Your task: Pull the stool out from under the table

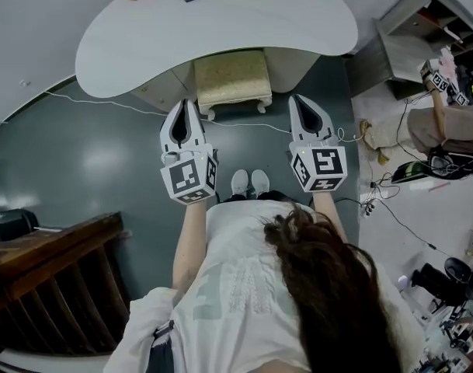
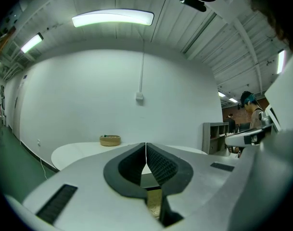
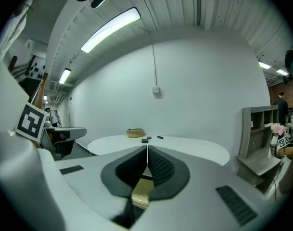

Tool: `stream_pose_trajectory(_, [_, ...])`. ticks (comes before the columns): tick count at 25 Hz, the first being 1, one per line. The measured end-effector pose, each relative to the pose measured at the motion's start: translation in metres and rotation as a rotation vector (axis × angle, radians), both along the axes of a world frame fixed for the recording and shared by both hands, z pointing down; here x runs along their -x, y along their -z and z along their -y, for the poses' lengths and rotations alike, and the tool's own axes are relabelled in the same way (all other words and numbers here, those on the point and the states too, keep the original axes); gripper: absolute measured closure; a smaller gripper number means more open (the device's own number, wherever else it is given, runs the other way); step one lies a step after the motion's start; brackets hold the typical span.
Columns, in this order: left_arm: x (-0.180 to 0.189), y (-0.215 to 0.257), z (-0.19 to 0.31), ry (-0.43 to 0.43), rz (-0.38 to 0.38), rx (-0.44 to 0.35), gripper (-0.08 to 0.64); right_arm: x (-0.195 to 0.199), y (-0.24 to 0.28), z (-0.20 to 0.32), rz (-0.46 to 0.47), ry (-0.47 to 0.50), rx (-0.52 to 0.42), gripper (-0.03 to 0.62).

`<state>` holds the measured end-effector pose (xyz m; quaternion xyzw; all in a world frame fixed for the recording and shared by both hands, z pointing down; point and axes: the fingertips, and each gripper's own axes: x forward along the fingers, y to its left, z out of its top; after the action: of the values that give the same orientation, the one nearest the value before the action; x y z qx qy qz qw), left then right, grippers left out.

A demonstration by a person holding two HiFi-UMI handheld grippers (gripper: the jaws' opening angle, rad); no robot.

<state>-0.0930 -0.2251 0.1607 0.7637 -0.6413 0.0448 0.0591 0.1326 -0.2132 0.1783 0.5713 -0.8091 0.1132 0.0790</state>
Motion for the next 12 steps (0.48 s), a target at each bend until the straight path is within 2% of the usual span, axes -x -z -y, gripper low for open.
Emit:
stream_pose_trajectory(7, [-0.012,0.0,0.003,-0.001,0.03,-0.006,0.531,-0.018,-0.013,0.002,-0.01,-0.031,0.032,0.56])
stream_pose_trajectory(9, [-0.016,0.001,0.007,-0.012,0.019,-0.005,0.517,-0.019,-0.018,0.004,0.015,-0.019,0.054,0.545])
stream_pose_trajectory(10, [-0.018,0.0,0.009,-0.022,0.012,-0.003,0.432,-0.018,-0.021,0.005,0.036,-0.011,0.067,0.461])
stream_pose_trajectory(11, [-0.019,-0.001,0.012,-0.031,0.007,0.0,0.314,-0.017,-0.023,0.007,0.056,-0.007,0.077,0.33])
stream_pose_trajectory(12, [-0.02,-0.002,0.013,-0.035,0.003,0.002,0.269,-0.017,-0.024,0.009,0.071,-0.011,0.083,0.287])
